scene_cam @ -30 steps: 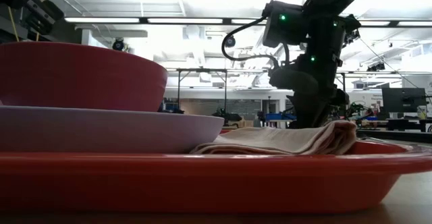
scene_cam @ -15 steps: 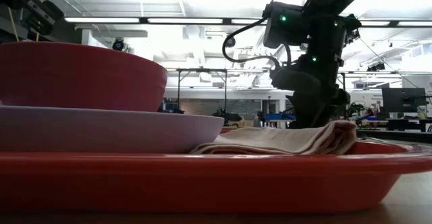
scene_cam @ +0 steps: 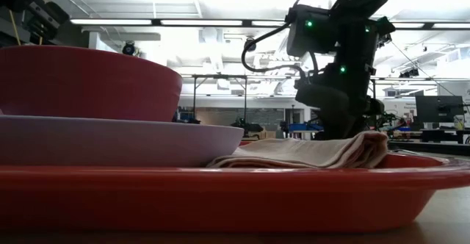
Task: Set up tray
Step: Put the blue fork on top of the brown table napkin on the red tray
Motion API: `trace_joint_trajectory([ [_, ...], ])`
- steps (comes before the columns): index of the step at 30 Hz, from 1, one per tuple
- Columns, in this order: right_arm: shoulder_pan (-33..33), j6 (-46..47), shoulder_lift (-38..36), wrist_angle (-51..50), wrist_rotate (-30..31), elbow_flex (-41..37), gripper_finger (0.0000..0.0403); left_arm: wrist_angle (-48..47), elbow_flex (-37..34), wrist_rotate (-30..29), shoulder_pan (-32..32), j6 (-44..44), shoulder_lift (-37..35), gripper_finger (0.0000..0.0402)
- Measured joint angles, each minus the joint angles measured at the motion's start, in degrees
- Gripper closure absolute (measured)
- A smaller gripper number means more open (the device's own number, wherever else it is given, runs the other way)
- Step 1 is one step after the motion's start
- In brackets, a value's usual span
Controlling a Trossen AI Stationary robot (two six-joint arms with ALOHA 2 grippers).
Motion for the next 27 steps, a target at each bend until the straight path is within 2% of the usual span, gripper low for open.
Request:
trace_joint_trajectory([
  [11,1.47,0.54,0.14,-0.86,3.0,-0.11,0.0339,-0.48,0.0,0.02,0.0,0.52,0.0,0.0353],
  [27,1.42,-1.5,0.16,-2.08,2.69,-0.11,0.0396,-0.83,0.0,0.04,0.01,0.5,0.02,0.0353],
])
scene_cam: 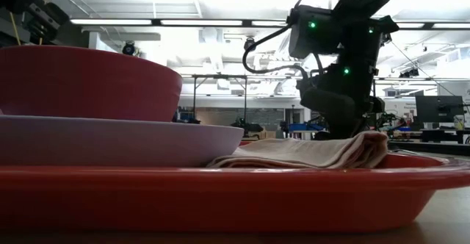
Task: Set up tray
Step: Put the blue fork on top of the brown table napkin on the red tray
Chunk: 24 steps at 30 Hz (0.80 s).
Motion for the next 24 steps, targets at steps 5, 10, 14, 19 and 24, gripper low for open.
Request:
trace_joint_trajectory([
  [5,0.0,-0.16,-0.02,-0.22,-0.58,0.02,0.0399,-0.57,0.0,0.02,-0.01,-0.02,-0.01,0.0353],
  [10,-0.04,-0.2,-0.02,-0.68,-1.16,0.04,0.0398,-0.59,0.0,0.02,-0.01,-0.02,0.01,0.0353],
  [14,-0.04,-0.42,-0.02,-0.81,-1.95,0.09,0.0399,-0.59,0.0,0.02,0.0,-0.04,0.01,0.0353],
  [19,-0.06,-0.46,-0.46,-0.96,-3.01,0.04,0.0399,-0.59,0.0,0.02,0.01,-0.04,-0.02,0.0353],
  [24,-0.14,-0.4,-2.76,-2.74,-5.59,-0.26,0.0399,-0.64,0.0,0.01,0.02,-0.04,-0.01,0.0353],
])
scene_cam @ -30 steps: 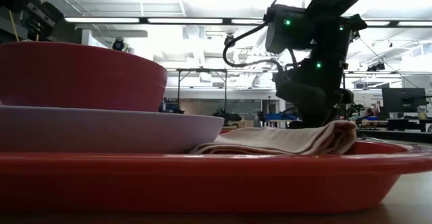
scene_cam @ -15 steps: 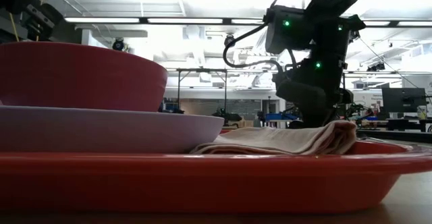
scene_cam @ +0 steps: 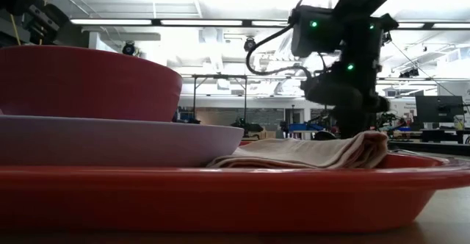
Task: Set up tray
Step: Put the blue fork on top of the brown table napkin on the red tray
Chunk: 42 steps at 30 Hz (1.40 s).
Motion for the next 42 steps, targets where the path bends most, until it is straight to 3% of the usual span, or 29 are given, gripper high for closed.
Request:
trace_joint_trajectory([
  [22,-0.35,-0.04,-2.14,-3.13,-6.3,0.45,0.04,-0.44,0.0,-0.1,-0.02,1.48,0.01,0.0353],
  [42,1.09,-4.91,-2.22,-17.41,-3.98,17.46,0.04,-4.98,0.0,3.02,-0.01,1.51,0.01,0.0353],
])
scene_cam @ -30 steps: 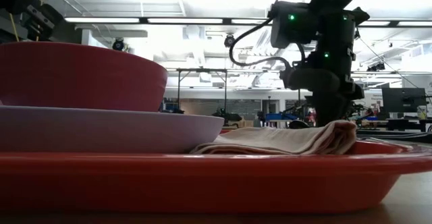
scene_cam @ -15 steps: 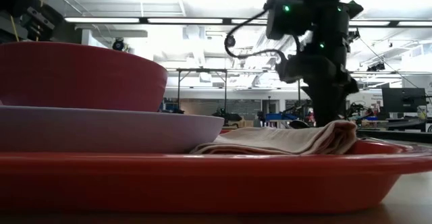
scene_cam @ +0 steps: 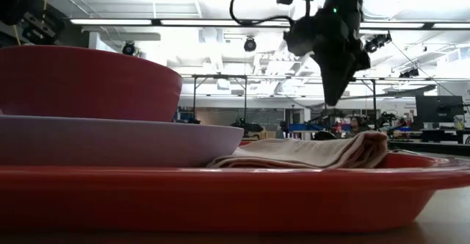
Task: Set up tray
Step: Put the blue fork on top of the brown table napkin on the red tray
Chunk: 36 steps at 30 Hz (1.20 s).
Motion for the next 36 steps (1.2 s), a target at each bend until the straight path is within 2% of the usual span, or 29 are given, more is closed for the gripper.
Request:
trace_joint_trajectory([
  [7,3.61,4.28,0.0,-0.91,-0.02,2.86,0.04,-0.53,0.02,3.1,-0.02,-0.02,0.0,0.0353],
  [14,6.43,12.7,0.0,0.07,0.1,3.17,0.0398,-1.68,0.02,4.37,0.01,-0.44,-0.02,0.0353],
  [24,7.21,24.0,0.0,8.9,-0.28,3.16,0.0398,-2.33,0.02,11.05,-0.01,-1.78,0.0,0.0353],
  [36,8.83,31.45,0.02,16.58,-0.4,3.17,0.0395,-3.43,0.01,13.16,0.01,-1.97,-0.01,0.0353],
])
